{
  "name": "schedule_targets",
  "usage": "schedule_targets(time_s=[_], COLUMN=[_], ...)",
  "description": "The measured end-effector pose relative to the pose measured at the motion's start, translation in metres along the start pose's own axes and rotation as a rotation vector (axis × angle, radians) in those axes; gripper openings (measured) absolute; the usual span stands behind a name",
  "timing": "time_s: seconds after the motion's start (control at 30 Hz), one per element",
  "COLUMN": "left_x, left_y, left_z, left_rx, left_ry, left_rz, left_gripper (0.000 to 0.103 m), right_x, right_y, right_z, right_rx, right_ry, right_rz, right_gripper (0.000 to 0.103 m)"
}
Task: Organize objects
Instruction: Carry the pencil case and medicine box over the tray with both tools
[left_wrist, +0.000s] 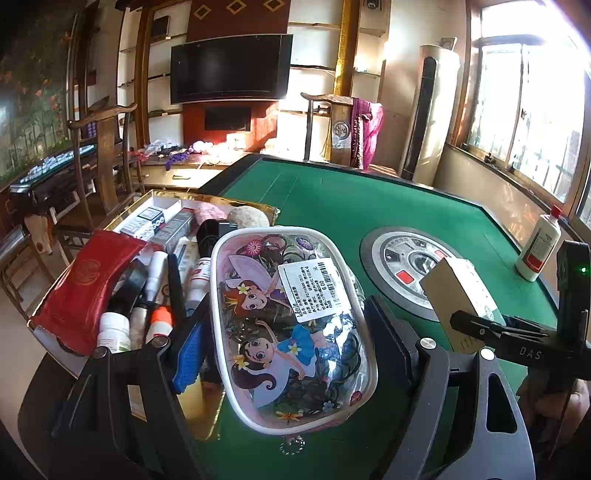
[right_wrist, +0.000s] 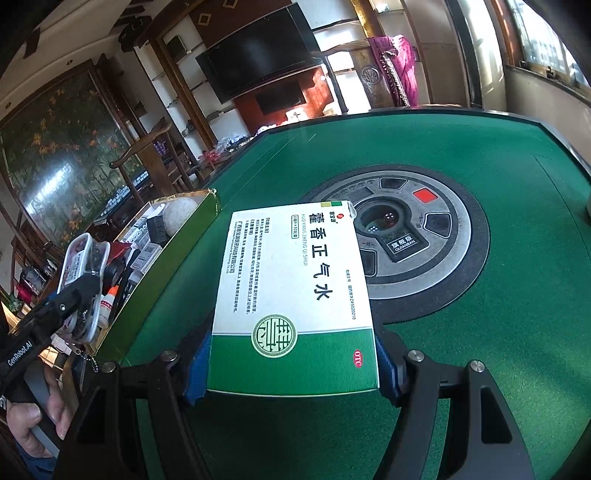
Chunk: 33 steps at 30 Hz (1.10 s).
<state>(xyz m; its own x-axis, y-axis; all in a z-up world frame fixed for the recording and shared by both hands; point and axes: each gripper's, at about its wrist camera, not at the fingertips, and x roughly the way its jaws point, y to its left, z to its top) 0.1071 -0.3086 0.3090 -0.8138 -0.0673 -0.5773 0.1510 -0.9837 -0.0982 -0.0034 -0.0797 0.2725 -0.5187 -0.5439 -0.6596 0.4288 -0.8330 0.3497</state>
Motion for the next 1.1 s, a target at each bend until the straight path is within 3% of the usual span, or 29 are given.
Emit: schedule_targets(time_s=[0.2,0.6,1.1], left_x=[-0.018,-0.018,-0.009], left_y=[0.028,0.058,0.087], left_z=[-0.004,-0.01,-0.021], left_rx=[-0.061,-0.114,-0.136], left_ry=[-0.024,-0.016,0.007], left_rz=[0.039,0.087,0.138], left_gripper=[0.08,0.08,0.08], right_x=[0.0,-0.001,0.011], right_y=[0.002,0.026,0.092], right_z=[-0.002,-0.01,0.017], right_rx=[-0.002,-0.044,-0.097], right_ry=[-0.001,-0.008,-0.025], right_rz=[-0.009,0.007,0.091], right_gripper=[0.071,0.071,0.071])
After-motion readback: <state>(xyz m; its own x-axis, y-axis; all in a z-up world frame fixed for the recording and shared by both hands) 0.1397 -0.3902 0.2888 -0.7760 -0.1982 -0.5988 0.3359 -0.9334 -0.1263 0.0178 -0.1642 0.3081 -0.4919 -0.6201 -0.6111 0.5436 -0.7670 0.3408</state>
